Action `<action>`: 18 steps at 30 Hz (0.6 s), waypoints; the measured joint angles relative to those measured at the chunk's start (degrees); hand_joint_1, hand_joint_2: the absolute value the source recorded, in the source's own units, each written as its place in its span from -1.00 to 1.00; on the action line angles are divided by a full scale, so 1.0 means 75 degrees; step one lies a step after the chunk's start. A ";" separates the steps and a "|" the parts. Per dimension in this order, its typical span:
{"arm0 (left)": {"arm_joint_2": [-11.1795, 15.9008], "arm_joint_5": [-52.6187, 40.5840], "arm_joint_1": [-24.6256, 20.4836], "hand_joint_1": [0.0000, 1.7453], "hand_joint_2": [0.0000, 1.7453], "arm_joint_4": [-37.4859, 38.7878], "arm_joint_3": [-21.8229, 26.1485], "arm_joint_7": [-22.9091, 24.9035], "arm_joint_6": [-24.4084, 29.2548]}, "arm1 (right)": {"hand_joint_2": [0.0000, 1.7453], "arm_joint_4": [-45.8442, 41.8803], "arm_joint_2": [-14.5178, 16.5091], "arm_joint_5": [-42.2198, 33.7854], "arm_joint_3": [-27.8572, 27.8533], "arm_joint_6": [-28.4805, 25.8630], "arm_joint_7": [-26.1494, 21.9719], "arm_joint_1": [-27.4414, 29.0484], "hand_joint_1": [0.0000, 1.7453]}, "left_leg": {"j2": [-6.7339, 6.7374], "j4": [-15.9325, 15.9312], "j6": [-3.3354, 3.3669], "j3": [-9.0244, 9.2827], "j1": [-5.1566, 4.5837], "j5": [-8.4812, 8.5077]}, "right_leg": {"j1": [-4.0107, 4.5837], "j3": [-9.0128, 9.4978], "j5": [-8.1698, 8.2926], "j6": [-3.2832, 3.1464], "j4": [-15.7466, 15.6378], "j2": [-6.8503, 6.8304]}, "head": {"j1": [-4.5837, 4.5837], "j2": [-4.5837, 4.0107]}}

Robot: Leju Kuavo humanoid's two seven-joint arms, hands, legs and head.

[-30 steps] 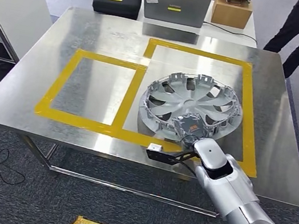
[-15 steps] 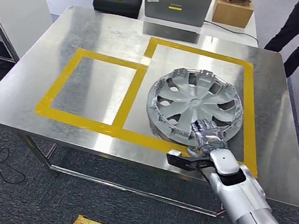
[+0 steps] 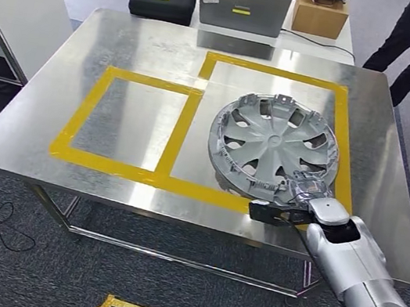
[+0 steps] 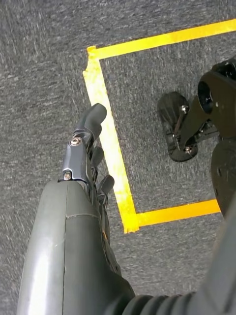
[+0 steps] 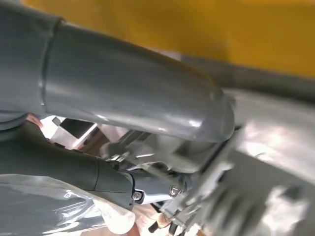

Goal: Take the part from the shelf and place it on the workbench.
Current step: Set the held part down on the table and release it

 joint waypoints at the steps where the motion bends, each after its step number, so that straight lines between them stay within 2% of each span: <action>1: -0.0007 0.0035 0.0007 -1.00 -1.00 0.0000 0.0031 0.0001 0.0015 | -1.00 -0.0213 -0.0098 -0.0041 0.0011 0.0088 0.0020 0.0041 -1.00 | 0.0000 0.0001 0.0000 -0.0001 -0.0001 0.0000 | -0.0001 -0.0002 0.0000 0.0000 0.0000 0.0000 | 0.0000 0.0000; 6: -0.0060 0.0220 0.0070 -1.00 -1.00 0.0000 0.0181 0.0001 0.0048 | -1.00 -0.1944 -0.0832 -0.0248 0.0058 0.0217 0.0250 0.0616 -1.00 | -0.0003 0.0004 0.0002 -0.0014 -0.0005 -0.0003 | -0.0001 -0.0013 -0.0002 0.0001 -0.0002 -0.0006 | 0.0001 0.0000; 12: -0.0133 0.0290 0.0140 -1.00 -1.00 0.0000 0.0318 -0.0040 0.0068 | -1.00 -0.4108 -0.1707 -0.0029 -0.0086 -0.0186 0.0616 0.1719 -1.00 | -0.0010 0.0004 0.0004 -0.0027 -0.0005 -0.0009 | 0.0000 -0.0028 -0.0003 0.0002 -0.0004 -0.0007 | 0.0000 0.0000; 18: -0.0183 0.0294 0.0166 -1.00 -1.00 0.0000 0.0429 -0.0069 0.0097 | -1.00 -0.5629 -0.2249 0.0361 -0.0438 -0.0520 0.0755 0.2723 -1.00 | -0.0012 0.0002 0.0004 -0.0033 -0.0005 -0.0009 | 0.0001 -0.0032 -0.0003 0.0002 -0.0004 -0.0004 | 0.0000 0.0000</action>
